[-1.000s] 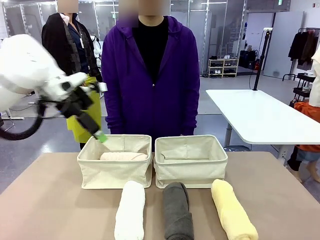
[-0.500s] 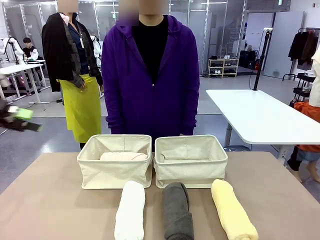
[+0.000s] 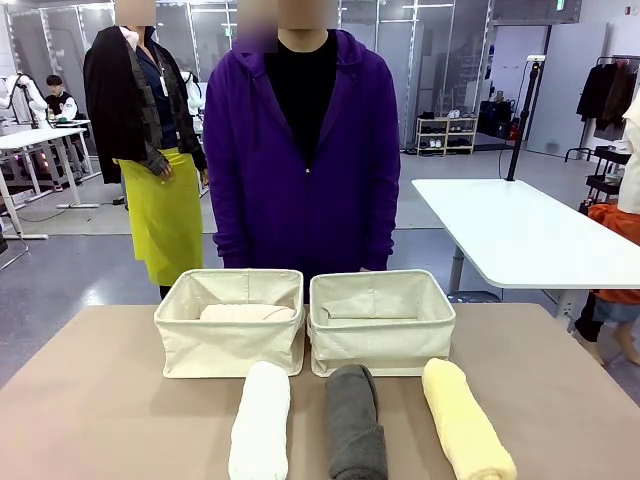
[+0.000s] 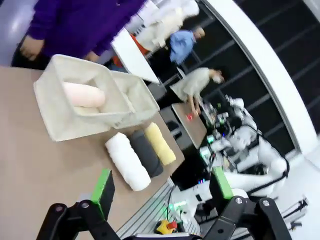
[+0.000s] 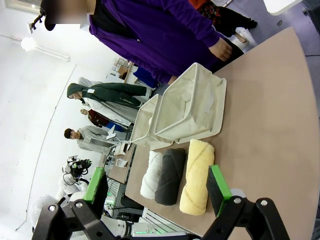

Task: Divide the towels into two baskets.
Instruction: Pick up one hotel-folded towel from the bottom of the table and place it in the Fabric basket indicated by the person.

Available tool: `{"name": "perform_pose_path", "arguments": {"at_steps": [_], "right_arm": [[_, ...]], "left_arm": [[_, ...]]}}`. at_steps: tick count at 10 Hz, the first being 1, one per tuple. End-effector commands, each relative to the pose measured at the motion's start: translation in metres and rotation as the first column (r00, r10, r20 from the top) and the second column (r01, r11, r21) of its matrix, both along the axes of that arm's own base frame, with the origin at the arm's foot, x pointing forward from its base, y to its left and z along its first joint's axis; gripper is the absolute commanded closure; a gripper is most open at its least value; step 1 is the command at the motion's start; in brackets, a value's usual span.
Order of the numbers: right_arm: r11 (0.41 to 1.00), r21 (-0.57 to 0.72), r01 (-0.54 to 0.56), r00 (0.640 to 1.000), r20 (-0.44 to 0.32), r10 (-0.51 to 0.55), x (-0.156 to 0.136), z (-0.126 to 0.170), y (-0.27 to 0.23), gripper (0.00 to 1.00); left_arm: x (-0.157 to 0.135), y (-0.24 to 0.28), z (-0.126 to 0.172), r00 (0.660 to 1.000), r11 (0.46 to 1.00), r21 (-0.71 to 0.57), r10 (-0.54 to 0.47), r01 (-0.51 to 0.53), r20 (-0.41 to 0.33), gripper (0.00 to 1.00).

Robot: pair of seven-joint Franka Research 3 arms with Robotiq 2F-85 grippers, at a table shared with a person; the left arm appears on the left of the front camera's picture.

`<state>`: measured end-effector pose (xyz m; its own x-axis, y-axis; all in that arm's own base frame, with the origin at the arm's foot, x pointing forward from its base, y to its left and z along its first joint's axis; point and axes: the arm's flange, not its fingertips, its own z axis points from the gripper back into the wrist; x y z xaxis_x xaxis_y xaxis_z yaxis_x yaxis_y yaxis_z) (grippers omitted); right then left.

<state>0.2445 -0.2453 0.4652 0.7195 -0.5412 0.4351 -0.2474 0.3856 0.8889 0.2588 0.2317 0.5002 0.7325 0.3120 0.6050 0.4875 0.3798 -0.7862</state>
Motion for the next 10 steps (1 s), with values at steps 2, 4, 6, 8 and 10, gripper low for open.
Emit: {"name": "perform_pose_path", "arguments": {"at_steps": [2, 4, 6, 8, 10], "right_arm": [[1.000, 0.004, -0.002, 1.000, 0.014, 0.002, -0.002, 0.003, 0.000, 0.00], [1.000, 0.004, -0.002, 1.000, 0.014, 0.002, -0.002, 0.003, 0.000, 0.00], [1.000, 0.004, -0.002, 1.000, 0.014, 0.002, -0.002, 0.003, 0.000, 0.00], [1.000, 0.004, -0.002, 1.000, 0.014, 0.002, -0.002, 0.003, 0.000, 0.00], [1.000, 0.004, -0.002, 1.000, 0.014, 0.002, -0.002, 0.003, 0.000, 0.00]], "left_arm": [[-0.001, 0.015, -0.023, 0.994, 0.994, -0.047, 0.098, -0.100, -0.045, 0.03], [-0.008, 0.016, -0.013, 0.998, 0.998, -0.025, 0.052, -0.053, -0.038, 0.03], [-0.008, 0.016, -0.013, 0.998, 0.998, -0.025, 0.052, -0.053, -0.038, 0.03], [-0.008, 0.016, -0.013, 0.998, 0.998, -0.025, 0.052, -0.053, -0.038, 0.03], [-0.008, 0.016, -0.013, 0.998, 0.998, -0.025, 0.052, -0.053, -0.038, 0.03]]}}
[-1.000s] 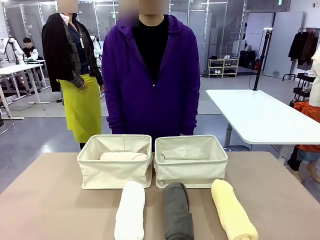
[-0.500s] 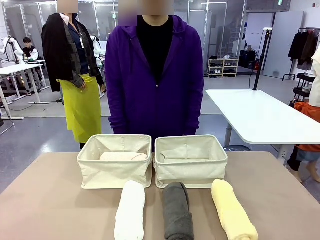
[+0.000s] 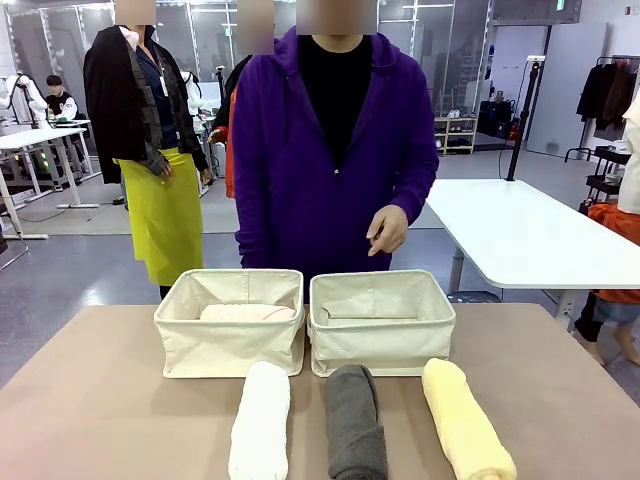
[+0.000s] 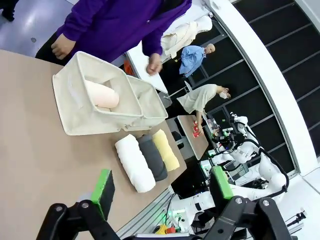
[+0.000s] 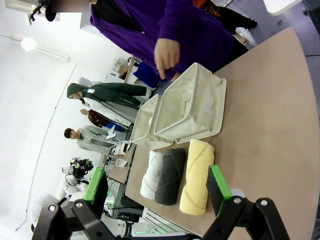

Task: Divide the towels into two baskets.
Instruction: Pick up one hotel-folded towel from the bottom of the table and place it in the Fabric basket indicated by the person.

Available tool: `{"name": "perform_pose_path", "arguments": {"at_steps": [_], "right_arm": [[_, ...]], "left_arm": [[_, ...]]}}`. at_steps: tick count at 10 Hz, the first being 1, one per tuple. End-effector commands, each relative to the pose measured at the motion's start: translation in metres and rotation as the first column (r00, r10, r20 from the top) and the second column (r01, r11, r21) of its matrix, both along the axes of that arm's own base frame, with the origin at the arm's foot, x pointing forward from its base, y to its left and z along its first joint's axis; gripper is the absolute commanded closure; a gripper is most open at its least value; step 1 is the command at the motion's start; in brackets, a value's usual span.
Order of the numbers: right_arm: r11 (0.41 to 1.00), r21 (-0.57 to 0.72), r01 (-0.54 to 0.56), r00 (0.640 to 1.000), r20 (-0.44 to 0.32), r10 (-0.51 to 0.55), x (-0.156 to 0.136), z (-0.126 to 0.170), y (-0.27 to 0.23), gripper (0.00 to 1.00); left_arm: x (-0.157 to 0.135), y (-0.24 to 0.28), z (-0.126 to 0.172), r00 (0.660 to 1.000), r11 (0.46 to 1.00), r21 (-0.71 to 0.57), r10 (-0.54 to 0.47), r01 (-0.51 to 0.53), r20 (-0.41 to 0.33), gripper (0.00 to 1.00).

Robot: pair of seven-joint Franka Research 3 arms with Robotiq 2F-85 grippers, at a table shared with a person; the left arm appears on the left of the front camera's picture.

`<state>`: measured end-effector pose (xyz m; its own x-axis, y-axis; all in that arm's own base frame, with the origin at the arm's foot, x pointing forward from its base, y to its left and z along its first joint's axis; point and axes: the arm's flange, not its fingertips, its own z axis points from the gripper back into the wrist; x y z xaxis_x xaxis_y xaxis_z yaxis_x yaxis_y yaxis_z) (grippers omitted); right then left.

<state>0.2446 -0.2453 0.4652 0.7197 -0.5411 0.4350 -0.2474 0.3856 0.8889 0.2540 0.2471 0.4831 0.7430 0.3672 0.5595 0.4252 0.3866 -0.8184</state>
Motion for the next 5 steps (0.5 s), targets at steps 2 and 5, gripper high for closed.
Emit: {"name": "perform_pose_path", "arguments": {"at_steps": [2, 5], "right_arm": [[1.000, 0.004, -0.002, 1.000, 0.014, 0.002, -0.0021, 0.0027, 0.0004, 0.00], [1.000, 0.004, -0.002, 1.000, 0.014, 0.002, -0.0021, 0.0027, 0.0004, 0.00]], "left_arm": [[-0.0029, 0.0004, 0.0044, 1.000, 1.000, -0.002, -0.004, 0.004, 0.014, 0.03], [-0.0029, 0.0004, 0.0044, 1.000, 1.000, -0.002, -0.004, 0.004, 0.014, 0.03]]}}
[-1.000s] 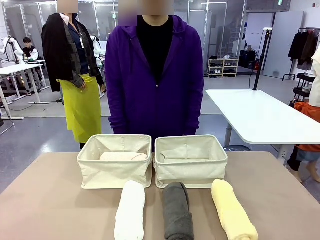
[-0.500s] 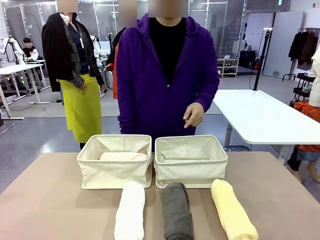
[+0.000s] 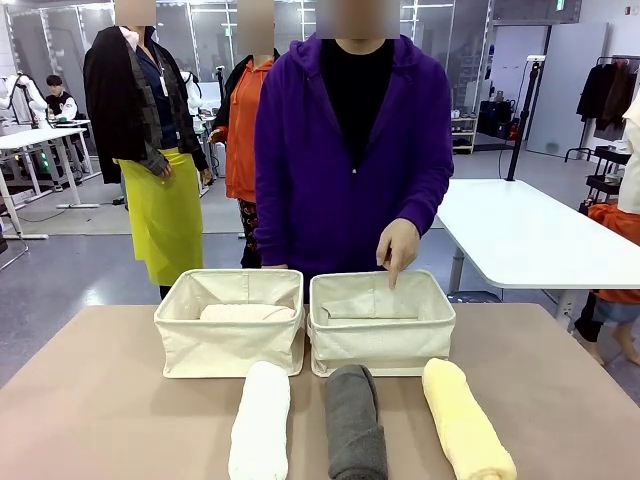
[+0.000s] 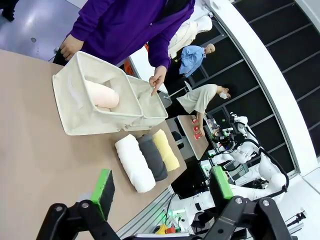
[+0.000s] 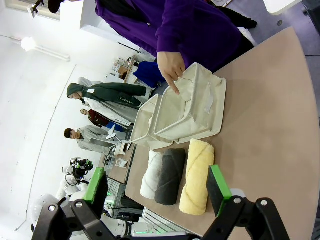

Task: Divide the towels into two baskets.
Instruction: Pick up one hotel-folded towel from the bottom of the table and place it in the Fabric basket indicated by the person.

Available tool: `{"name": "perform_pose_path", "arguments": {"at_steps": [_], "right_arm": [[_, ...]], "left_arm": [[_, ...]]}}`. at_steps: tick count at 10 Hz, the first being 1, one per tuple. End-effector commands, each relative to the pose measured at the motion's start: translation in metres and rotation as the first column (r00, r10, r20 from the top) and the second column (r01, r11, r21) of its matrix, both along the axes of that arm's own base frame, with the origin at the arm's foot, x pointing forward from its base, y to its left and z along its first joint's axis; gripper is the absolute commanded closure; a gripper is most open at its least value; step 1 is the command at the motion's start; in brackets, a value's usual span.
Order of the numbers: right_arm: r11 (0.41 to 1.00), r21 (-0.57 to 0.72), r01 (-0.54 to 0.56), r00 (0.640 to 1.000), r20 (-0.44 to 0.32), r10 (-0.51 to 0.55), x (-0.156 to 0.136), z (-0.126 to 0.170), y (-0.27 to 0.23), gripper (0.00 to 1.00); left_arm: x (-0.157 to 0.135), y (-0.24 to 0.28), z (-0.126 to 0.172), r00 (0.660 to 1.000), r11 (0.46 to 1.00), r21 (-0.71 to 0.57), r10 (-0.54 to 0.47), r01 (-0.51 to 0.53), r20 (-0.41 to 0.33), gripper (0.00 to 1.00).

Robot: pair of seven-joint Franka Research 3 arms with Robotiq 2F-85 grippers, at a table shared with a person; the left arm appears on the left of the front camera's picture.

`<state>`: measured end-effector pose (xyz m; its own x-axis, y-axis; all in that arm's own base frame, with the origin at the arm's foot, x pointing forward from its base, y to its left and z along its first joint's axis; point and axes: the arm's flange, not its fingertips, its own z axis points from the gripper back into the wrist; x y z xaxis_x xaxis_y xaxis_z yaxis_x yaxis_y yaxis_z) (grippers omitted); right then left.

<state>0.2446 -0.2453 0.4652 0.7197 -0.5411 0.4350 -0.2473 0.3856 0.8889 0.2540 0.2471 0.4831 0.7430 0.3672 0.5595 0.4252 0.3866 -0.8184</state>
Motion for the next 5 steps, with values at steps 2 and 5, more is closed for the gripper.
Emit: {"name": "perform_pose_path", "arguments": {"at_steps": [2, 5], "right_arm": [[1.000, 0.004, -0.002, 1.000, 0.014, 0.002, -0.0021, 0.0027, 0.0004, 0.00], [0.989, -0.078, -0.127, 0.991, -0.059, 0.123, 0.0073, 0.0084, 0.0076, 0.00]], "left_arm": [[-0.0029, 0.0004, 0.0044, 1.000, 1.000, -0.002, -0.004, 0.004, 0.014, 0.03], [-0.0029, 0.0004, 0.0044, 1.000, 1.000, -0.002, -0.004, 0.004, 0.014, 0.03]]}}
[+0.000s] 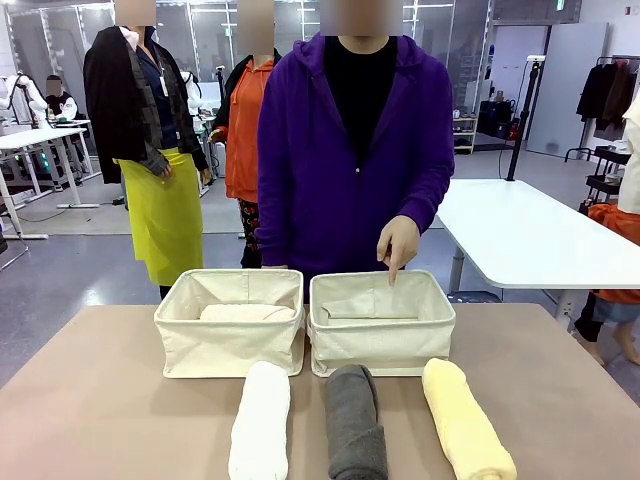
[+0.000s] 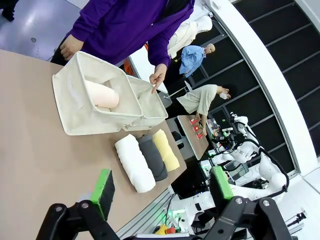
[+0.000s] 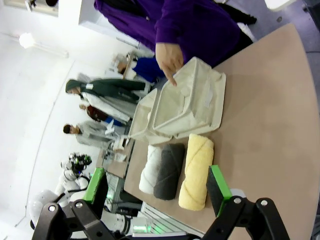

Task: Divide the towels into two baskets.
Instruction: Pick up one hotel-folded towel from the bottom of the table and place it in the Fabric basket indicated by the person.

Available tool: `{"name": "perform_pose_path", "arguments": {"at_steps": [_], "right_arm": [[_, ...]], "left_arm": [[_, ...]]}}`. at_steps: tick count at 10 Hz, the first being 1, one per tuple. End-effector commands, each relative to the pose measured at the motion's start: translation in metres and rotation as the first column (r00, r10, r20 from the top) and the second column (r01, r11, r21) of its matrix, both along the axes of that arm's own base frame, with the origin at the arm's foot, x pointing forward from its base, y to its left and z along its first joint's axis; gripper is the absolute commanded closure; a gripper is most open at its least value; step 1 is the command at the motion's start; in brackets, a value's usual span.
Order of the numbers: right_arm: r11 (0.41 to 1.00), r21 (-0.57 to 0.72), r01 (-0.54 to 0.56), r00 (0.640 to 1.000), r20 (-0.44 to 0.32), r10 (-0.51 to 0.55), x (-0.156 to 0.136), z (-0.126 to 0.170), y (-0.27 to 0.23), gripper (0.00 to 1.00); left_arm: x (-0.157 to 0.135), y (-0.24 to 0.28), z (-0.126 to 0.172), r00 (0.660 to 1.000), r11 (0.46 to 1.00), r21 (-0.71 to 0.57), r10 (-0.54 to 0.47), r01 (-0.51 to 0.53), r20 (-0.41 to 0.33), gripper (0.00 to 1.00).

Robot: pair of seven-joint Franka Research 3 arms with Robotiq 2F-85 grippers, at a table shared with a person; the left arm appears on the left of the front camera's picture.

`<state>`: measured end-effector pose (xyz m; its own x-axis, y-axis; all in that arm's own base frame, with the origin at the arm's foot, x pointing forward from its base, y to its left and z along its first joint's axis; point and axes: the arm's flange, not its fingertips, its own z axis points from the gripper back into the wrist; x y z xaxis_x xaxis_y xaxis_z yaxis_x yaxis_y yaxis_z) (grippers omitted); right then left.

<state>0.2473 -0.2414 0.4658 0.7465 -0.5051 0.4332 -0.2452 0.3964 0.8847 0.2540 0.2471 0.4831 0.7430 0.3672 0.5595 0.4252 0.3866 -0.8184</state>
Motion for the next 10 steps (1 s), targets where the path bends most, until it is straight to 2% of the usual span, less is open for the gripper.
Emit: {"name": "perform_pose_path", "arguments": {"at_steps": [1, 3, 4, 7, 10], "right_arm": [[0.961, -0.106, -0.254, 0.965, -0.094, 0.245, 0.019, 0.013, 0.021, 0.00], [0.878, -0.207, -0.431, 0.891, -0.254, 0.377, 0.059, 0.018, 0.070, 0.00], [0.846, -0.232, -0.481, 0.857, -0.327, 0.397, 0.076, 0.016, 0.099, 0.00], [0.750, -0.398, -0.529, 0.811, -0.499, 0.307, 0.105, -0.013, 0.202, 0.00], [0.704, -0.493, -0.511, 0.800, -0.572, 0.181, 0.124, -0.037, 0.267, 0.00]], "left_arm": [[-0.003, 0.000, 0.004, 1.000, 1.000, -0.002, -0.004, 0.004, 0.014, 0.03], [-0.003, 0.000, 0.004, 1.000, 1.000, -0.002, -0.004, 0.004, 0.014, 0.03], [-0.003, 0.000, 0.004, 1.000, 1.000, -0.002, -0.004, 0.004, 0.014, 0.03], [-0.003, 0.000, 0.004, 1.000, 1.000, -0.002, -0.004, 0.004, 0.014, 0.03], [-0.003, 0.000, 0.004, 1.000, 1.000, -0.002, -0.004, 0.004, 0.014, 0.03]]}}
